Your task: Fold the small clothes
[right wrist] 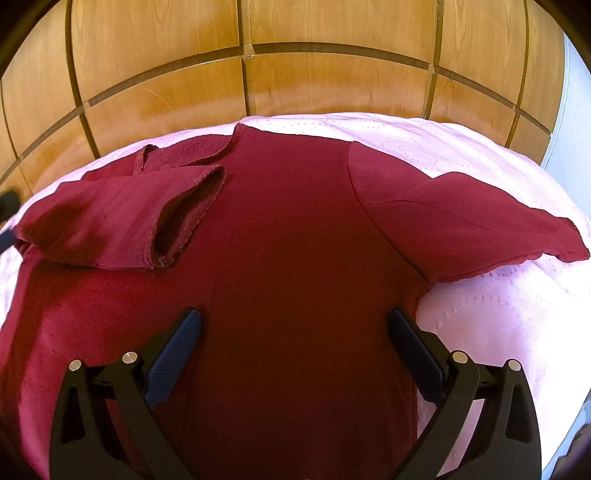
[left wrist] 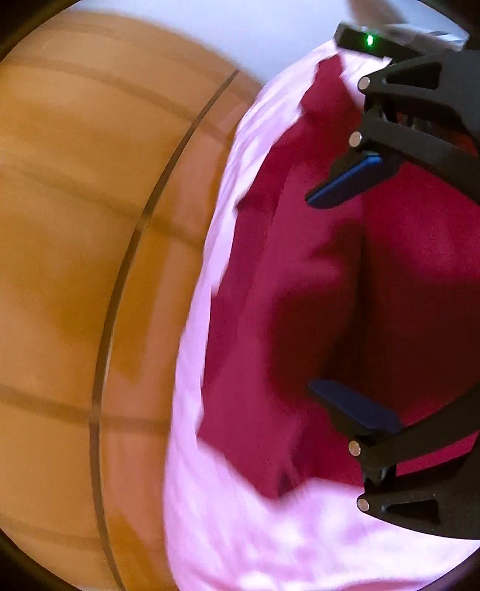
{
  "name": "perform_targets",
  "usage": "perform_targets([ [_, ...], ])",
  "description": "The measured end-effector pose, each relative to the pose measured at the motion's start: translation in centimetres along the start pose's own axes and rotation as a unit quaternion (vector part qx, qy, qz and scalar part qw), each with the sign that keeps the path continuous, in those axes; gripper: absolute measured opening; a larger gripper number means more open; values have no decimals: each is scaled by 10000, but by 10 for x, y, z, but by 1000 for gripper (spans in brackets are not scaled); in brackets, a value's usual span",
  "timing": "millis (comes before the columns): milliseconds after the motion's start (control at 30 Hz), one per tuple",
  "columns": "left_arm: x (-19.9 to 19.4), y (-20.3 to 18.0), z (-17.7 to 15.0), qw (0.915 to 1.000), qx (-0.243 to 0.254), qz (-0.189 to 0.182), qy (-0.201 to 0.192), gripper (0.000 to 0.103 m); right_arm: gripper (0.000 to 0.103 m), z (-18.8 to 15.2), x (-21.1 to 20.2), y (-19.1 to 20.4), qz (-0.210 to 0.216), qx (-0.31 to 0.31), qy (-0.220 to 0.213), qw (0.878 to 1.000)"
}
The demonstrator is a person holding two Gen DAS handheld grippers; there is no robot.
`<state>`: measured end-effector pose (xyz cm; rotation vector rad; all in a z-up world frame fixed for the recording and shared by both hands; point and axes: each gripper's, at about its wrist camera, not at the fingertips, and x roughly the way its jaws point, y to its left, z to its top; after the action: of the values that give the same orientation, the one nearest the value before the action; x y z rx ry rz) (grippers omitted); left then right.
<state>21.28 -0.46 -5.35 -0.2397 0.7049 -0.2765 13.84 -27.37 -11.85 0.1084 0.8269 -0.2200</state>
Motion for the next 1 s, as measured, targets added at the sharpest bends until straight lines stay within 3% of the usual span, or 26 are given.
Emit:
perform_targets([
  [100, -4, 37, -4, 9967, -410, 703, -46, 93, 100, 0, 0, 0, 0, 2, 0, 10000],
  [133, 0, 52, -6, 9926, -591, 1057, 54, 93, 100, 0, 0, 0, -3, 0, 2, 10000],
  [200, 10, 73, -11, 9862, -913, 1351, 296, 93, 100, 1, 0, 1, -39, -31, 39, 10000],
  [267, 22, 95, -19, 9816, -1364, 1210, 569, 93, 100, 4, -1, 4, -102, -101, 93, 9999],
  [300, 23, 97, -18, 9821, -1399, 1157, 507, 93, 100, 6, -3, 6, -127, -149, 99, 9998],
  [433, 32, 86, -7, 9831, -1067, 1354, 615, 93, 100, 17, -16, 18, 113, -355, -64, 9993],
  [600, 38, 95, -5, 9825, -1211, 1300, 563, 95, 100, 33, -13, 40, 280, -536, -26, 9982],
  [733, 31, 94, -13, 9847, -1172, 1228, 405, 96, 100, 39, 12, 53, -204, -871, 199, 9958],
  [833, 23, 99, -17, 9852, -1360, 1013, 239, 96, 100, 54, 29, 39, -456, -465, 238, 9976],
  [933, 23, 102, -18, 9853, -1439, 906, 190, 97, 100, 68, 41, 17, -1018, 3, 245, 9945],
  [1000, 22, 103, -19, 9856, -1417, 903, 197, 98, 100, 72, 49, -1, -817, 347, 385, 9953],
])
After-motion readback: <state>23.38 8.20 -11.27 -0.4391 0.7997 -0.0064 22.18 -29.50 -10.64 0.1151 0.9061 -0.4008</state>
